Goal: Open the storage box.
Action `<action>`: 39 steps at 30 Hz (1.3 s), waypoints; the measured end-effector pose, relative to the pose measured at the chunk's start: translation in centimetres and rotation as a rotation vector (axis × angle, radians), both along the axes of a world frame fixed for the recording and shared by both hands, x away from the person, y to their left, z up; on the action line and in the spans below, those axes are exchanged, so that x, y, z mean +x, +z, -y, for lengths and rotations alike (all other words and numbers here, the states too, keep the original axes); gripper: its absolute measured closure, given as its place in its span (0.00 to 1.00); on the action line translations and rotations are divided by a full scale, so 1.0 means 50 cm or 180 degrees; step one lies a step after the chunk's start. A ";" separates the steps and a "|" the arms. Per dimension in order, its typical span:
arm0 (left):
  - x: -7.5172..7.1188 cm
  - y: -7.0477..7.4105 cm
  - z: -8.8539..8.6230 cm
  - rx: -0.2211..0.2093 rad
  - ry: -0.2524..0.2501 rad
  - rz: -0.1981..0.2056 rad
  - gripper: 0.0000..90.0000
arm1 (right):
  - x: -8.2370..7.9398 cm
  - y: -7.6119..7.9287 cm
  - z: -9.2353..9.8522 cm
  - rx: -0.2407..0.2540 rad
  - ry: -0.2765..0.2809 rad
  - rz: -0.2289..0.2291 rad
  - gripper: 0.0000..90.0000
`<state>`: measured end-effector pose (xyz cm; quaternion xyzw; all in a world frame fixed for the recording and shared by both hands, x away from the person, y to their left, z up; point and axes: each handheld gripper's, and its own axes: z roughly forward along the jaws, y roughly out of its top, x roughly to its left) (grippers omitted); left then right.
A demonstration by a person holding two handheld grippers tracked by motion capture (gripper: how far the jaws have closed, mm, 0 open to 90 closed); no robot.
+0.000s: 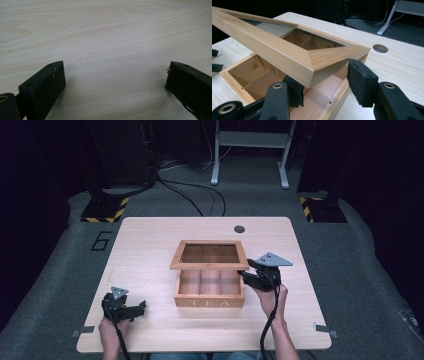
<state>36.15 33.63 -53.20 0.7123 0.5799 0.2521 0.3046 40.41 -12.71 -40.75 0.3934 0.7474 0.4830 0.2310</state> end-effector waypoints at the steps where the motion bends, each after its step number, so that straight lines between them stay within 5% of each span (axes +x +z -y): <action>1: 0.000 0.000 0.000 0.0000 0.0000 0.0000 0.02 | 0.000 0.000 0.000 0.0000 0.0000 0.0000 0.55; 23: 0.000 0.000 0.000 -0.0002 0.0002 0.0003 0.02 | -0.032 -0.101 -0.006 -0.0007 0.0026 -0.0341 0.56; 39: 0.000 0.000 0.000 -0.0004 0.0003 0.0003 0.03 | -0.067 -0.114 0.000 -0.0125 0.0033 -0.0464 0.54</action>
